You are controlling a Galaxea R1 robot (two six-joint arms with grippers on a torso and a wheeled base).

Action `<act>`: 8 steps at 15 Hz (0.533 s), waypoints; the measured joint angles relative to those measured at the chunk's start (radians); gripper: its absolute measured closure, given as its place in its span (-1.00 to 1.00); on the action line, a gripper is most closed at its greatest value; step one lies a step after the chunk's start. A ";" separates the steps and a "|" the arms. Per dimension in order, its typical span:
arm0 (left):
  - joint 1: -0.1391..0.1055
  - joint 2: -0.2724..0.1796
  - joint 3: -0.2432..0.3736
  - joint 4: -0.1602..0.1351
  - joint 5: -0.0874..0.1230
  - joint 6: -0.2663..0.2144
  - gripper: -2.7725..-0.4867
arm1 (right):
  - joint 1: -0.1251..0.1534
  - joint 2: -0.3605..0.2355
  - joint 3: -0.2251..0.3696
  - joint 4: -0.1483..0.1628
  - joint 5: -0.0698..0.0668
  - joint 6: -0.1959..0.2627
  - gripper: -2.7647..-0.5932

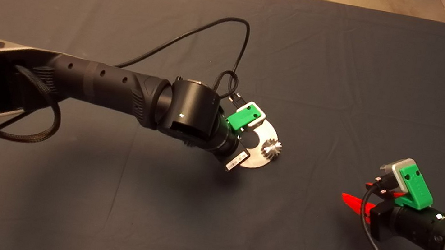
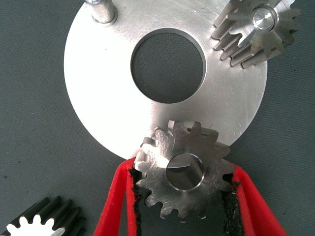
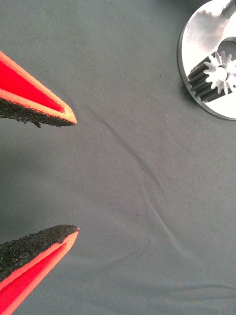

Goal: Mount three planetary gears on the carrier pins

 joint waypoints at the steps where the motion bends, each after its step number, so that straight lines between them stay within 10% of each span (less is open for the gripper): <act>1: -0.002 0.000 -0.005 -0.003 -0.004 0.004 0.79 | 0.000 0.000 0.000 0.000 0.000 0.000 0.19; 8: -0.030 -0.005 -0.031 -0.003 0.001 0.015 0.79 | 0.000 0.000 0.000 0.000 0.000 0.000 0.19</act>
